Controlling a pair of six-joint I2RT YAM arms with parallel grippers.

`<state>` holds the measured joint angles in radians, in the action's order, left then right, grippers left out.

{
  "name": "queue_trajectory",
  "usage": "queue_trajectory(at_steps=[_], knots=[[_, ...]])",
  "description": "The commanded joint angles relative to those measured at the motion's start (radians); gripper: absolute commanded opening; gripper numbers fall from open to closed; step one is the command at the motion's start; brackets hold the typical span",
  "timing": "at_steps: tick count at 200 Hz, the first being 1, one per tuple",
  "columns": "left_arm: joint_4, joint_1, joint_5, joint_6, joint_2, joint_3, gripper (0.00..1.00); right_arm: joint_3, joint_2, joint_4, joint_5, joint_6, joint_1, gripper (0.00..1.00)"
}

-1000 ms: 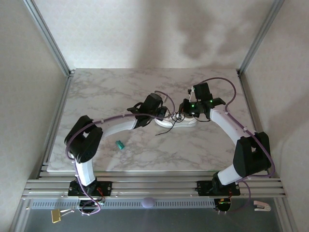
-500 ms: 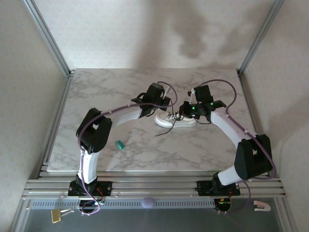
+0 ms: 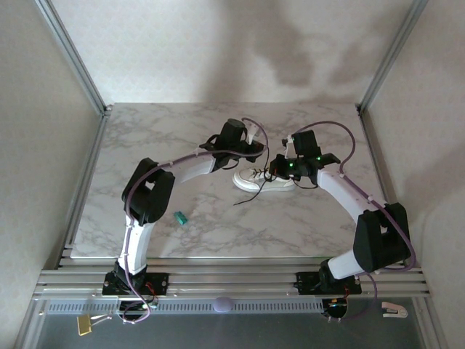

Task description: Tie the shoes

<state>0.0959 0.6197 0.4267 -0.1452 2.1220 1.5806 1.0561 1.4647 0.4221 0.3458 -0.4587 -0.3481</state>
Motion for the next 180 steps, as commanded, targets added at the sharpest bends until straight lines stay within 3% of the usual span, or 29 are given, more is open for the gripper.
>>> queue_trajectory(at_steps=[1,119,180], knots=[[0.055,-0.015,0.07,-0.033,0.021,0.045,0.0,-0.011,-0.03,-0.016,0.025,0.015,0.006,0.0],[0.024,-0.018,0.182,-0.081,0.171,0.188,0.0,-0.018,-0.034,-0.023,0.025,0.017,0.006,0.0],[-0.024,-0.023,0.159,-0.118,0.253,0.293,0.0,-0.013,-0.032,-0.02,0.035,0.013,0.006,0.0]])
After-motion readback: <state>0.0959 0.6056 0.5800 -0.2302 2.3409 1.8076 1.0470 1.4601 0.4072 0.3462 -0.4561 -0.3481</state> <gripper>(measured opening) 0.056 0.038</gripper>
